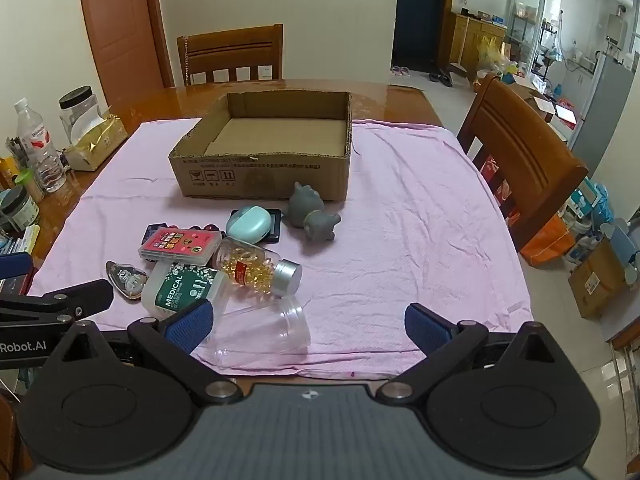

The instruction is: Organize rigid objects

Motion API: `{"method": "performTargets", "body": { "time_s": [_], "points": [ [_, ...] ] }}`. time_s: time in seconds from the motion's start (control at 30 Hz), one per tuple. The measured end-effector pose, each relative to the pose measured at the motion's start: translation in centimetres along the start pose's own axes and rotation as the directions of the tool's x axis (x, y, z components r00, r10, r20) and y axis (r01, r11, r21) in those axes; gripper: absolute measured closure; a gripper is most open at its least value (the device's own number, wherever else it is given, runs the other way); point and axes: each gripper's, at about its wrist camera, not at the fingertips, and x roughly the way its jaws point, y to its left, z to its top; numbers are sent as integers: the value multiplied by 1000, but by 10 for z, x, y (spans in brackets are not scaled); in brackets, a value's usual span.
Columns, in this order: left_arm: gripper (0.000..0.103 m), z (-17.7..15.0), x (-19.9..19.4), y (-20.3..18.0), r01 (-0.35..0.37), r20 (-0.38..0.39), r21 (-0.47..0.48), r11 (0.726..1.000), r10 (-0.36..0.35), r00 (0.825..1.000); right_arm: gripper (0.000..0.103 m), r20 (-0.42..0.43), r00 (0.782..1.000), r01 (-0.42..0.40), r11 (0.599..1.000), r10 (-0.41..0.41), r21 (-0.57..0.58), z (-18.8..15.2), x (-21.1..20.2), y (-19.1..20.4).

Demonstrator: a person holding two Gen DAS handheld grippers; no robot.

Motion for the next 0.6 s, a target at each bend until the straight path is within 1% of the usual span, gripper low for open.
{"method": "performTargets", "body": {
  "time_s": [0.23,0.27,0.5,0.6],
  "points": [
    [1,-2,-2,-7,-35,6,18,999,35,999,0,9,1000,7,1000,-6,-4,1,0,1],
    [1,2,-1,-3,-2,-13,7,1000,2,1000,0,9,1000,6,1000,-6,-4,2,-1,1],
    [1,3,4,2,-1,-13,8,1000,1,1000,0,-1,1000,3,1000,-3,2,5,1,1],
    [1,8,3,-4,-7,-15,11,1000,7,1000,0,-3,1000,0,1000,0,7,6,3,-2]
  ]
}}
